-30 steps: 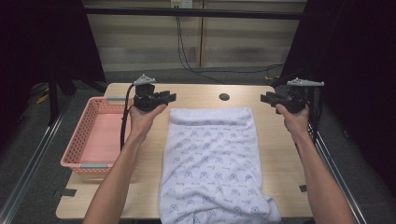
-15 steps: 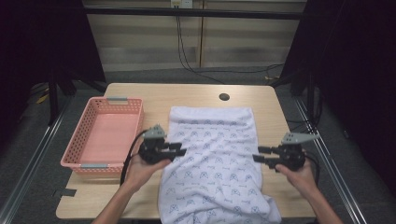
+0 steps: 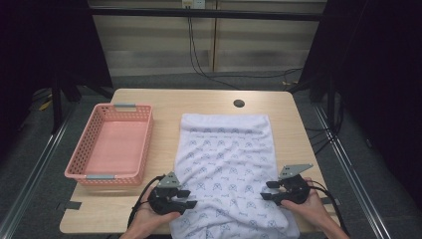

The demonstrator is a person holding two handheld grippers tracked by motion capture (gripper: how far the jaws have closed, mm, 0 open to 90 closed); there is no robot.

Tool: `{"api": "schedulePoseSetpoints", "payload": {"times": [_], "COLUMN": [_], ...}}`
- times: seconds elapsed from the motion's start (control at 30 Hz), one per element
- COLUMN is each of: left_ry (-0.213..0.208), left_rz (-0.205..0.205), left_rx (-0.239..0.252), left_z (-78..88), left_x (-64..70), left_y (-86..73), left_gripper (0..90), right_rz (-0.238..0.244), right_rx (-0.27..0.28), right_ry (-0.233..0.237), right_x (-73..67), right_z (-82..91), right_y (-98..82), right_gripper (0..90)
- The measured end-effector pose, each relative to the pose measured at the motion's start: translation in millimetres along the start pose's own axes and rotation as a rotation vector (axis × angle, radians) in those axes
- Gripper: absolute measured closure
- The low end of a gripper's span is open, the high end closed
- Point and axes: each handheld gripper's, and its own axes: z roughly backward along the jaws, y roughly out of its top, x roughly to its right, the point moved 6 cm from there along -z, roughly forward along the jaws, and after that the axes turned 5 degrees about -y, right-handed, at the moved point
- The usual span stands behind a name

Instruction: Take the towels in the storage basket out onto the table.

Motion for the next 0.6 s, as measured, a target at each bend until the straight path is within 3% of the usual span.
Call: {"api": "schedulePoseSetpoints", "payload": {"times": [0.03, 0.07, 0.13, 0.2, 0.43, 0.5, 0.53, 0.6], "left_ry": [0.038, 0.042, 0.035, 0.003, -0.050, -0.087, -0.085, -0.123], "left_rz": [-0.022, -0.026, -0.023, -0.032, -0.049, -0.056, -0.053, -0.050], "left_rx": [-0.013, -0.013, -0.028, -0.029, -0.079, -0.099, -0.103, -0.108], "left_z": [-1.8, -1.3, 2.8, 5.9, 11.5, 12.7, 13.9, 17.0], "left_x": [-0.8, -0.9, -0.4, 4.0, 26.0, 35.3, 37.4, 44.0], "left_y": [-0.6, -1.0, -5.3, -10.6, -21.6, -25.7, -27.2, -32.9], "left_gripper": [57.3, 62.9, 75.0, 83.3, 86.4, 86.5, 86.5, 86.5], "right_rz": [0.033, 0.032, 0.022, 0.003, 0.071, 0.087, 0.099, 0.093], "right_rx": [-0.008, -0.015, -0.020, -0.034, -0.099, -0.124, -0.126, -0.119], "right_ry": [-0.041, -0.043, -0.035, -0.002, 0.092, 0.115, 0.125, 0.132], "right_x": [0.2, 0.2, -0.8, -5.3, -37.2, -43.6, -45.0, -47.2], "right_z": [0.8, 2.4, 6.0, 11.9, 27.1, 29.0, 29.2, 29.8], "right_y": [-0.7, -1.7, -5.4, -12.0, -27.6, -28.6, -28.6, -28.9], "right_gripper": [61.8, 68.4, 76.8, 83.0, 85.5, 85.3, 85.1, 84.6]}}
